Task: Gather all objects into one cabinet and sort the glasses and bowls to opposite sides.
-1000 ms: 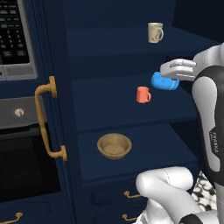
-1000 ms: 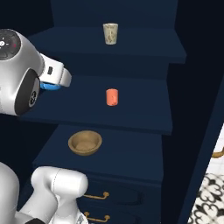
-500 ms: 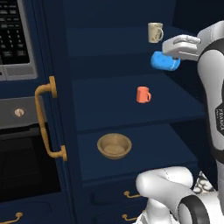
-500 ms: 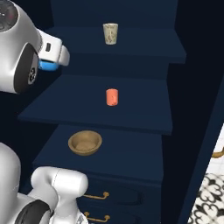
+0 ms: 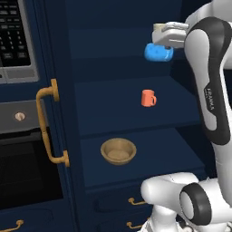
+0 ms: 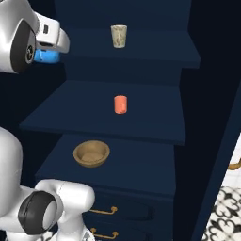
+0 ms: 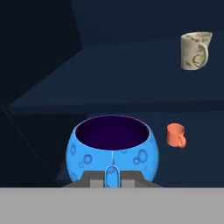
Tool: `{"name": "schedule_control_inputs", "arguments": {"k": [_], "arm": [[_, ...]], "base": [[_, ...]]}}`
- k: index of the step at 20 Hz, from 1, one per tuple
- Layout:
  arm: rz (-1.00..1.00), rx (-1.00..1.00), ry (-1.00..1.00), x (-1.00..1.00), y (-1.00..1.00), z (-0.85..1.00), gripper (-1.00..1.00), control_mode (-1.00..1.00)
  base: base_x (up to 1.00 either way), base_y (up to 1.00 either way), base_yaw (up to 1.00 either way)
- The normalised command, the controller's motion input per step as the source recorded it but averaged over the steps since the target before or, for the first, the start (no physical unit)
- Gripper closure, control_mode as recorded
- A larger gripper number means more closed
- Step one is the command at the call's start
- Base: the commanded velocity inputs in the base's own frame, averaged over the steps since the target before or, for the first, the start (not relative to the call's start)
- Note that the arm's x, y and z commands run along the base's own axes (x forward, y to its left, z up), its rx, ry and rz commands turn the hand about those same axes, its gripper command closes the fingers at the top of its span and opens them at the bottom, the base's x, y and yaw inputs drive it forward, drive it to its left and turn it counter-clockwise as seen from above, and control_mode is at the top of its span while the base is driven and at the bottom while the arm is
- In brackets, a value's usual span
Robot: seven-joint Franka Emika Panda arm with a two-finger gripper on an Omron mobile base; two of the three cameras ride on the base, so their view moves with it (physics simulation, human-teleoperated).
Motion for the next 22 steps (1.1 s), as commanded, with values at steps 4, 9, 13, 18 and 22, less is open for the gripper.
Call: {"name": "schedule_control_inputs", "arguments": {"k": [4, 9, 13, 18, 22], "arm": [[0.04, 0.0, -0.08, 0.19, 0.07, 0.09, 1.0, -1.0], [0.0, -0.02, -0.12, 0.28, 0.01, 0.01, 1.0, -1.0], [0.0, -0.01, -0.16, 0.49, 0.02, 0.0, 1.0, -1.0], [0.05, -0.01, -0.06, 0.24, 0.32, -0.03, 1.0, -1.0], [0.02, -0.05, -0.13, 0.27, 0.13, 0.0, 1.0, -1.0]], "base": [[0.0, 0.0, 0.0], [0.0, 0.0, 0.0], [0.0, 0.0, 0.0], [0.0, 0.0, 0.0], [0.0, 0.0, 0.0]]}}
